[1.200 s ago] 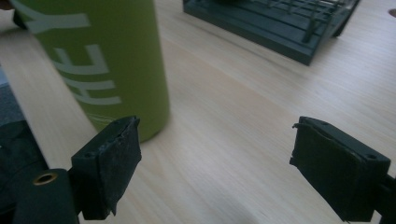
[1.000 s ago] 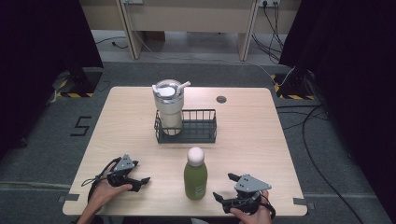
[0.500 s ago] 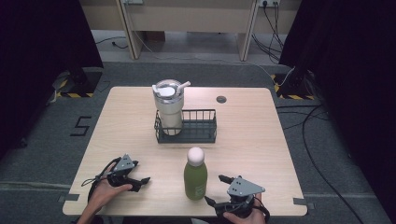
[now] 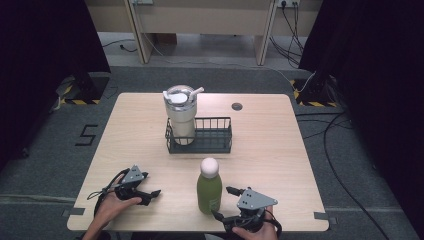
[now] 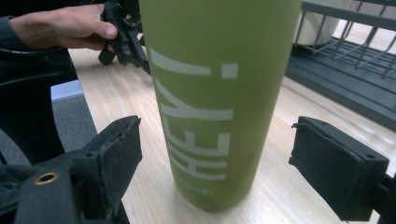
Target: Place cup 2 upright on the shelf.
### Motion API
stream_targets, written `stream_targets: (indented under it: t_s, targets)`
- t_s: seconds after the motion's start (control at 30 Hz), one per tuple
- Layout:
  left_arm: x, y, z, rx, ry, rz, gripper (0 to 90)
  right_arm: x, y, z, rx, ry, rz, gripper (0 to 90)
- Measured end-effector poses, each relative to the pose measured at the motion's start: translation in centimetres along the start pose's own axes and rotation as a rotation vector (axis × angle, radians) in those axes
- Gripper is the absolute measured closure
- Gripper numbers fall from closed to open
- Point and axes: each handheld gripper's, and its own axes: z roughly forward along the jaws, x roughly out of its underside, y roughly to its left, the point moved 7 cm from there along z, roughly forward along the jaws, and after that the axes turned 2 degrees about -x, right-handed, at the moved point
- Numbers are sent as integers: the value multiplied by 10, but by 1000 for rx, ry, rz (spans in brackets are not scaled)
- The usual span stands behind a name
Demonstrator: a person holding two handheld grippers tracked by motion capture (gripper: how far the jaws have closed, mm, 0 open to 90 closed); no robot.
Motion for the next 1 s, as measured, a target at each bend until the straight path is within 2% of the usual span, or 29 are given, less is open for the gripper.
stream_targets:
  t_s: [0.23,0.47,0.6,0.83,1.0]
  targets:
    - [0,0,0,0,0,0,133,0,-1,11,-3,-2,-2,161]
    - [0,0,0,0,0,0,133,3,1,30,1,4,-12,152]
    - [0,0,0,0,0,0,133,3,-2,35,-9,-10,6,172]
    - [0,0,0,-1,-2,-1,134,4,-4,43,-12,-7,-2,186]
    - [0,0,0,-1,-2,-2,134,3,-5,46,-27,-21,11,186]
